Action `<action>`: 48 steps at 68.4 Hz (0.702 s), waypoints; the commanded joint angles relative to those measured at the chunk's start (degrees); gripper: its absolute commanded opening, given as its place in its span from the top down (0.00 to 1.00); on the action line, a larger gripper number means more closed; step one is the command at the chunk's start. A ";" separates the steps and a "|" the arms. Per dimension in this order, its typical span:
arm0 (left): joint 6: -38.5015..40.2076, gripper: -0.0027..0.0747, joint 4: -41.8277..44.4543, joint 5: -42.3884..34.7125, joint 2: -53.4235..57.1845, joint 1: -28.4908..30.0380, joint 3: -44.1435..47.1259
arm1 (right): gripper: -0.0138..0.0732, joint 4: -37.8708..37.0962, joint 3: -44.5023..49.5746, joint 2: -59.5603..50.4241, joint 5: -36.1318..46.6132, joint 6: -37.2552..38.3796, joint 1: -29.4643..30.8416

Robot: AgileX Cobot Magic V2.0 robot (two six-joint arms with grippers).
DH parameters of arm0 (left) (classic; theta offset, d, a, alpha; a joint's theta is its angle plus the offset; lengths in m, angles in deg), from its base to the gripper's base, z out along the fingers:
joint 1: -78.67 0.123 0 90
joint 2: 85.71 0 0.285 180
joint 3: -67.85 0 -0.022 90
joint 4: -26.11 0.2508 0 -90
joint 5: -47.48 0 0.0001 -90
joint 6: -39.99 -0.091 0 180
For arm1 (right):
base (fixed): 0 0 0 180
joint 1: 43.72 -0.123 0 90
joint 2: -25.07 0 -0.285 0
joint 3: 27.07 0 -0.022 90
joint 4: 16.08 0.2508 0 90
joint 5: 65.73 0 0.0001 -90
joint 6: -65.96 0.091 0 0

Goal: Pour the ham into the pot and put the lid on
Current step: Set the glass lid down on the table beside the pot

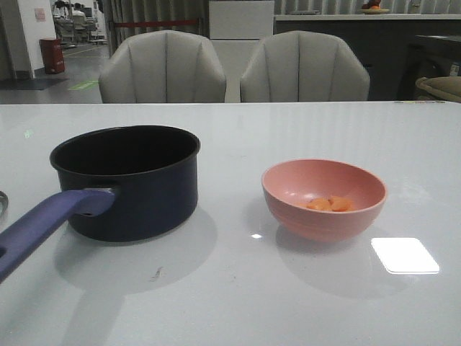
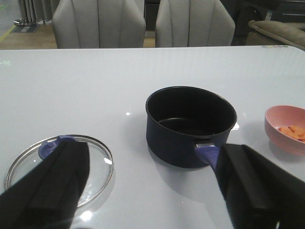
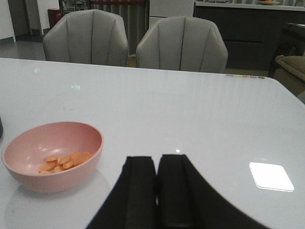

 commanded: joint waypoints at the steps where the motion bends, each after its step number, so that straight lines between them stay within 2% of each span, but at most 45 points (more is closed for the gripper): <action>1: 0.25 0.23 -0.60 -4.09 -0.44 -0.44 -1.44 | 0.67 -0.93 -0.31 -1.09 6.29 -0.06 0.40; 14: 0.25 0.23 -0.60 -4.09 -0.44 -0.44 -1.34 | 0.67 0.13 -2.09 -1.03 13.69 0.16 0.45; 30: 0.25 0.23 -0.60 -4.09 -0.44 -0.44 -1.36 | 0.67 0.30 -16.22 7.83 -1.88 0.32 0.45; 48: 0.25 0.23 -0.60 -4.09 -0.44 -0.44 -1.36 | 0.67 1.44 -17.83 14.44 -3.12 1.03 0.45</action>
